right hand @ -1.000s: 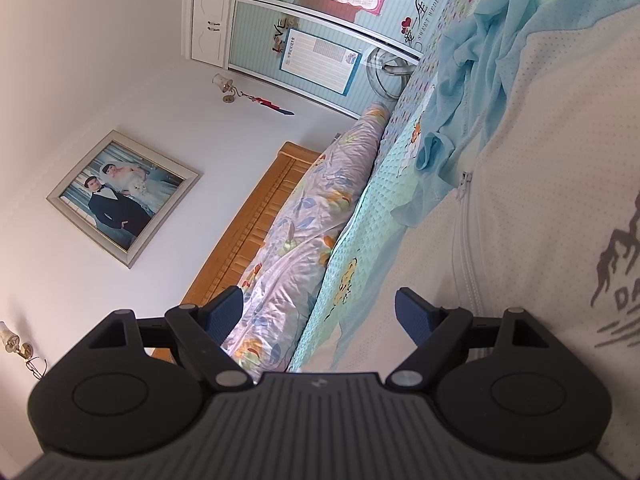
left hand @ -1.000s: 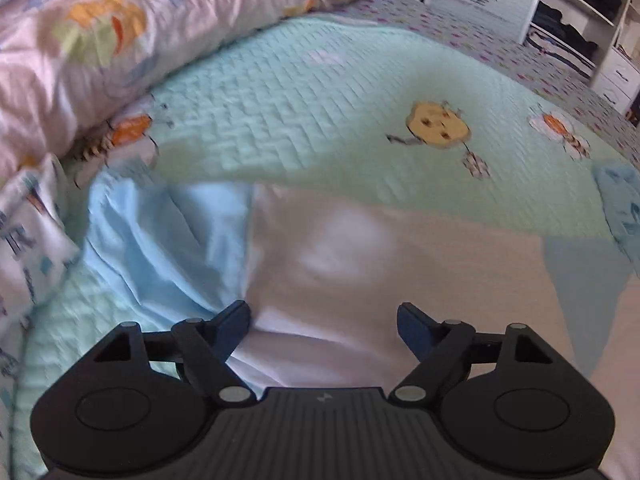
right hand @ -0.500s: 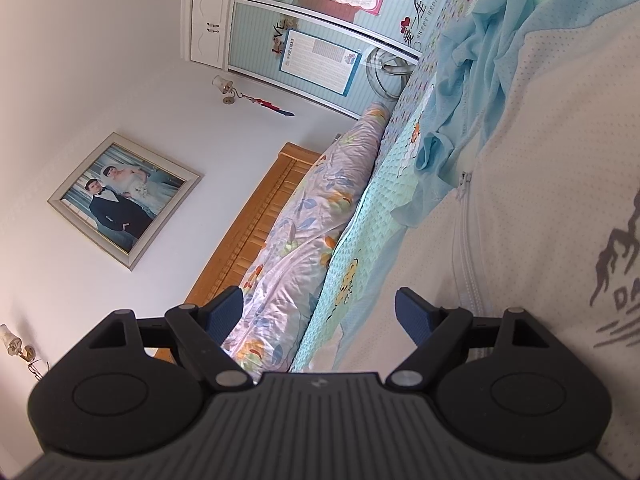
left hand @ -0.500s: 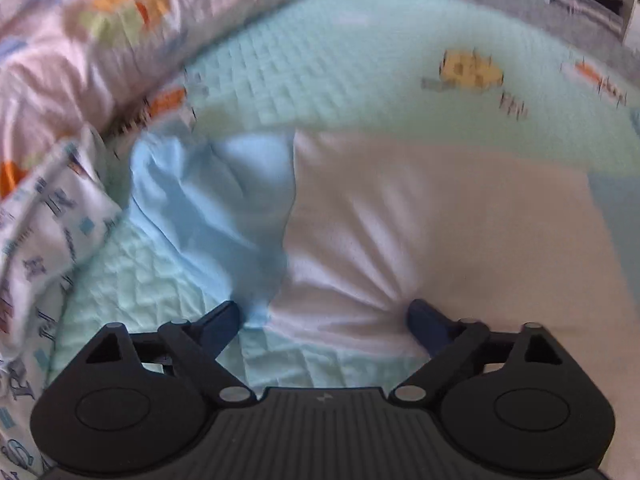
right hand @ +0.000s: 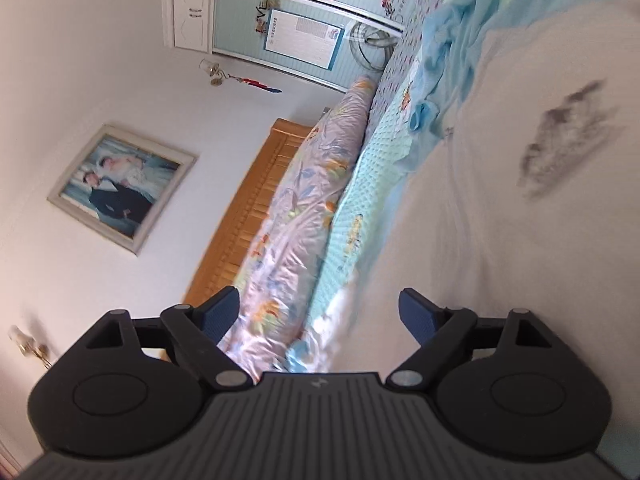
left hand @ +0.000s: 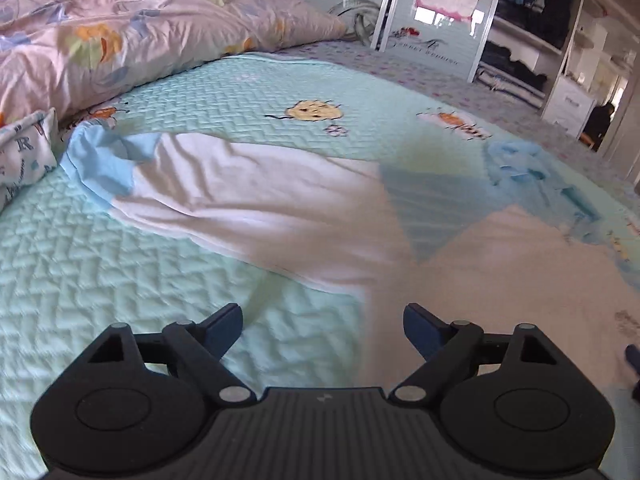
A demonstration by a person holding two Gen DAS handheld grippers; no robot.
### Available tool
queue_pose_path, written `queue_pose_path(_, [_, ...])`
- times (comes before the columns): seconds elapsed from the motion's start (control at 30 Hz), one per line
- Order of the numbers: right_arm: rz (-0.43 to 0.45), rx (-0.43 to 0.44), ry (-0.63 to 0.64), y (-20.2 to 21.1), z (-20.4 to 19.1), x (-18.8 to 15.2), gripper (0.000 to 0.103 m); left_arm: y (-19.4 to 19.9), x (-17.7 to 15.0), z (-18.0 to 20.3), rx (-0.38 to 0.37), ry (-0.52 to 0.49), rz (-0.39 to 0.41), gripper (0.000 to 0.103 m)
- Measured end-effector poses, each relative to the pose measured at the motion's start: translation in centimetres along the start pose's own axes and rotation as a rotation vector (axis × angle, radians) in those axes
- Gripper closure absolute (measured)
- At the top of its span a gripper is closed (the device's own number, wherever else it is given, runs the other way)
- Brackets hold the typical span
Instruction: Fold clothes
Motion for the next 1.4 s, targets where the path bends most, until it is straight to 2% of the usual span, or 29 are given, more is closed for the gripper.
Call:
queue_pose_path(0.1, [0.009,-0.093,0.077,3.2,0.2,-1.4,0.013,0.5,-2.3,3.7,-0.099,0.053,0.055,0.006])
queue_pose_path(0.17, [-0.001,-0.081,0.101,4.3,0.1,-2.1,0.011,-0.1,-3.7,5.8,-0.13,0.059,0.058,0.005])
queue_pose_path(0.23, [-0.039,-0.058,0.112,4.0,0.5,-2.3,0.008,-1.2,-5.5,7.4,-0.096,0.053,0.078,0.005])
queue_pose_path(0.33, [-0.113,-0.01,0.141,3.2,1.7,-2.2,0.008,-2.1,-7.2,8.3,-0.019,-0.012,0.126,0.005])
queue_pose_path(0.43, [-0.16,0.043,0.169,3.3,1.8,-1.9,0.008,-2.2,-7.4,8.4,-0.01,-0.027,0.12,0.003])
queue_pose_path(0.53, [-0.142,0.093,0.192,4.0,1.9,-2.2,0.008,-2.3,-7.4,8.6,0.005,-0.049,0.104,0.002])
queue_pose_path(0.63, [-0.116,0.06,0.232,5.0,1.4,-2.7,0.008,-2.2,-7.3,9.0,0.028,-0.075,0.084,0.002])
queue_pose_path(0.77, [-0.077,-0.085,0.347,7.8,1.1,-3.7,0.007,-1.6,-7.1,10.0,0.025,-0.108,0.061,0.003])
queue_pose_path(0.83, [-0.04,-0.086,0.289,10.1,2.2,-2.9,0.007,-1.1,-7.1,10.8,-0.008,-0.108,0.066,0.004])
queue_pose_path(0.87, [-0.016,-0.047,0.236,11.4,2.9,-2.2,0.007,-0.7,-7.2,11.4,-0.047,-0.097,0.081,0.003])
queue_pose_path(0.93, [0.073,0.022,0.165,14.4,4.0,-0.1,0.007,-1.0,-7.6,12.7,-0.097,-0.131,0.085,0.001])
queue_pose_path(0.97, [0.131,0.013,0.168,16.0,4.2,1.1,0.007,-1.5,-8.0,13.1,-0.104,-0.157,0.08,0.001])
queue_pose_path(1.03, [0.239,-0.054,0.251,18.9,4.0,3.9,0.003,-2.5,-8.9,12.5,-0.097,-0.139,0.067,0.002])
queue_pose_path(1.1, [0.304,-0.121,0.36,20.6,3.4,6.5,0.0,-2.4,-8.8,11.8,-0.121,-0.091,0.094,0.002])
queue_pose_path(1.17, [0.373,-0.152,0.463,21.4,2.9,8.8,0.0,-2.4,-8.8,11.5,-0.123,-0.073,0.101,0.001])
queue_pose_path(1.2, [0.418,-0.141,0.505,21.4,2.8,10.1,0.0,-2.5,-8.9,11.5,-0.117,-0.077,0.098,0.001])
queue_pose_path(1.27, [0.512,-0.098,0.579,21.3,3.0,12.7,0.0,-2.8,-9.1,12.1,-0.097,-0.104,0.09,0.001])
queue_pose_path(1.3, [0.545,-0.044,0.591,20.9,3.4,14.2,0.0,-2.9,-9.1,12.2,-0.089,-0.114,0.085,0.001])
queue_pose_path(1.33, [0.56,0.041,0.582,20.5,4.3,15.7,0.0,-3.0,-9.1,12.2,-0.088,-0.115,0.081,0.001])
queue_pose_path(1.4, [0.562,0.135,0.564,19.4,6.9,18.4,0.0,-3.3,-8.9,12.1,-0.09,-0.114,0.075,0.001])
Point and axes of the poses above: each gripper's, at about its wrist camera, not at the fingertips, and y roughly against the way its jaws point, z to its right, x to its top, the point moved 3 cm from there along -y, roughly the way its jaws point, and after that the axes turned 15 degrees about -x, right-handed, at the moved point
